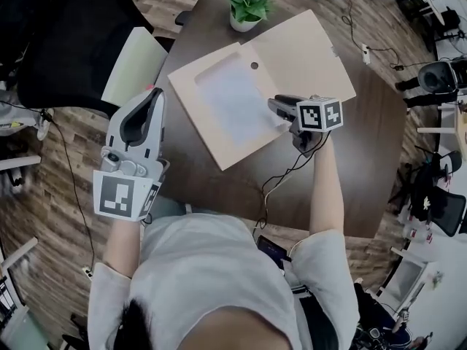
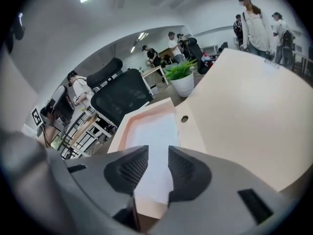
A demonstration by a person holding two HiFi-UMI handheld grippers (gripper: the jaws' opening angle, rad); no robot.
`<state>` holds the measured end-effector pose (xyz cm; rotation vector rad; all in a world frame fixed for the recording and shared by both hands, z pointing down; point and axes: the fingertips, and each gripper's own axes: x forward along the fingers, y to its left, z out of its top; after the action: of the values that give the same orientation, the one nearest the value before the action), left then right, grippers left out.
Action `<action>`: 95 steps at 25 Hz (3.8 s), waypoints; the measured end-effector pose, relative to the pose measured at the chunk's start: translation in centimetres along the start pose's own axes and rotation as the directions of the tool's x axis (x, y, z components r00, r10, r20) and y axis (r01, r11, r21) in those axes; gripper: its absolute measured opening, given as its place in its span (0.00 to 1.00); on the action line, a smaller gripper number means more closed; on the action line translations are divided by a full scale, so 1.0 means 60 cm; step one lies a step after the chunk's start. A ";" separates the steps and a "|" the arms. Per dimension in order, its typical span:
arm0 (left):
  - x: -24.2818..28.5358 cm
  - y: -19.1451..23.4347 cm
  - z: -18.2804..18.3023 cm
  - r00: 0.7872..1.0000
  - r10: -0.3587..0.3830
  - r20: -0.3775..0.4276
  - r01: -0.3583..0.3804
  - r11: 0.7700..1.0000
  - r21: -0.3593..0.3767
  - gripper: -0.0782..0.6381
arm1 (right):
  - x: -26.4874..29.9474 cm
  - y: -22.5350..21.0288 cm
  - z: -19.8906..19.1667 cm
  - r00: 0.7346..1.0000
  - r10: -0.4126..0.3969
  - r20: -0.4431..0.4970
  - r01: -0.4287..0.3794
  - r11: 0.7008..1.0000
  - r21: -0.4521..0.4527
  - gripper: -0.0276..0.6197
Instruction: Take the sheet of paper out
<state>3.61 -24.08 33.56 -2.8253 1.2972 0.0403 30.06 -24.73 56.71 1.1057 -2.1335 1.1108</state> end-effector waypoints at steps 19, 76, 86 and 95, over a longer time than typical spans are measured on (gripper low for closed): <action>0.023 0.010 -0.029 0.996 0.075 -0.054 -0.074 0.997 0.021 0.12 | 0.077 -0.085 -0.075 0.946 0.094 -0.311 -0.080 0.995 0.055 0.30; 0.018 0.016 -0.021 0.992 0.112 -0.052 -0.111 0.994 0.022 0.12 | 0.110 0.001 -0.092 0.846 0.320 -0.428 -0.303 0.947 0.109 0.06; 0.004 0.009 -0.009 0.993 0.109 -0.036 -0.108 0.994 0.026 0.12 | 0.063 -0.057 -0.076 0.904 0.197 -0.379 -0.169 0.980 0.106 0.06; 0.003 0.000 0.005 0.994 0.105 -0.020 -0.105 0.994 0.036 0.12 | 0.014 -0.104 -0.055 0.938 0.109 -0.328 -0.084 0.992 0.090 0.06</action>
<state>3.71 -24.20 33.27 -2.7338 1.4354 -0.0114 34.94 -24.47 61.84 0.7838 -1.9084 1.3279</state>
